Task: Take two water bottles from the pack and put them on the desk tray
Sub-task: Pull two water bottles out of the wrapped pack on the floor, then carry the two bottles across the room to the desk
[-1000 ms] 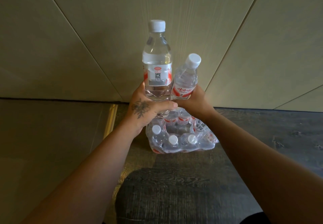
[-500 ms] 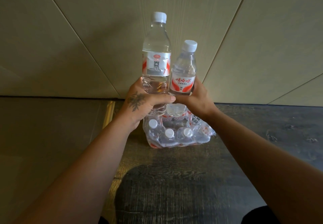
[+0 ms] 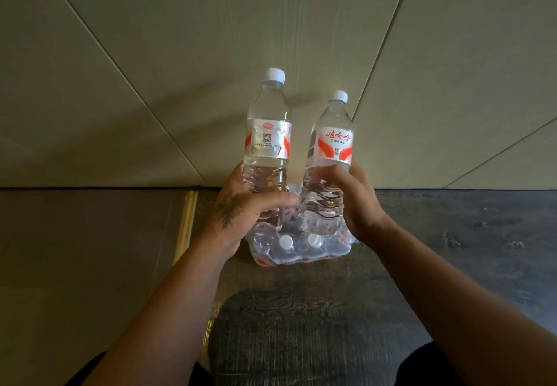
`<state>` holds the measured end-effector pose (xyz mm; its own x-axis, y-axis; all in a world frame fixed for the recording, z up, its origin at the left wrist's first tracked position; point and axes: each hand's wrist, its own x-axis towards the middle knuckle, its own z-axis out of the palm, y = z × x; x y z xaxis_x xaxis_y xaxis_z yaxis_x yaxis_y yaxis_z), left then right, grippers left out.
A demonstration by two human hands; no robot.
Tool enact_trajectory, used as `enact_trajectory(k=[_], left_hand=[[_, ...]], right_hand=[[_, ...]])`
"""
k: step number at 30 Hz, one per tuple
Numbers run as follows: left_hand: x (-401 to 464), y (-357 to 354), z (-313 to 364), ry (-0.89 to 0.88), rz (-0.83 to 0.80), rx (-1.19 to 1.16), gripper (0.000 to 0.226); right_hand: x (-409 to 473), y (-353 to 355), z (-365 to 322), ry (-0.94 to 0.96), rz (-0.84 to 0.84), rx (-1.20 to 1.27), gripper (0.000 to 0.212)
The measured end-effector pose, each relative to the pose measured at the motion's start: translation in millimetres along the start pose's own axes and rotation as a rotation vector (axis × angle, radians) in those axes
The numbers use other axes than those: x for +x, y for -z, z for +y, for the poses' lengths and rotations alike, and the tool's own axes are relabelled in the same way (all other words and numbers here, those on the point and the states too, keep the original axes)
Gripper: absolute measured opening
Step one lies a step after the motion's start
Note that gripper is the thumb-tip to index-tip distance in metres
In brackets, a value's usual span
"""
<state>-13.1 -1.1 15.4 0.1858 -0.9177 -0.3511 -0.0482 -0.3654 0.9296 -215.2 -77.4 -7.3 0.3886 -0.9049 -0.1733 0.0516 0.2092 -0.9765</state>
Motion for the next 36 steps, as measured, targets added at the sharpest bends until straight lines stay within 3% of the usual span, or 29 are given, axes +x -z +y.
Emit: enact_trajectory(k=[4,7,13,19,30,36], left_hand=[[-19.2,-0.7,17.0,0.023,0.009,-0.036,0.075],[-32.5,0.2,34.6,0.022,0.005,-0.053,0.066],[-76.9,-0.2,97.2,0.092,0.047,-0.150,0.075],[-153.5,6.9,199.6,0.270,0.002,-0.153,0.090],[-335.3,18.2,427.5,0.365,-0.069,-0.195,0.074],[-409.8,27.0,520.5,0.358,-0.037,-0.282,0.064]], right_hand=[[-27.3,12.1,-18.6,-0.058,0.014,0.023,0.036],[-50.3,19.4,-31.6,-0.079,0.041,-0.011,0.051],[-98.3,12.5,-98.2,-0.148,0.084,-0.010,0.071],[-169.4,-3.5,-220.8,-0.203,0.148,0.048,0.064],[-308.2,-29.9,-475.3,-0.309,0.262,0.083,0.069],[-362.2,-38.4,-574.3,-0.308,0.261,0.030,0.067]])
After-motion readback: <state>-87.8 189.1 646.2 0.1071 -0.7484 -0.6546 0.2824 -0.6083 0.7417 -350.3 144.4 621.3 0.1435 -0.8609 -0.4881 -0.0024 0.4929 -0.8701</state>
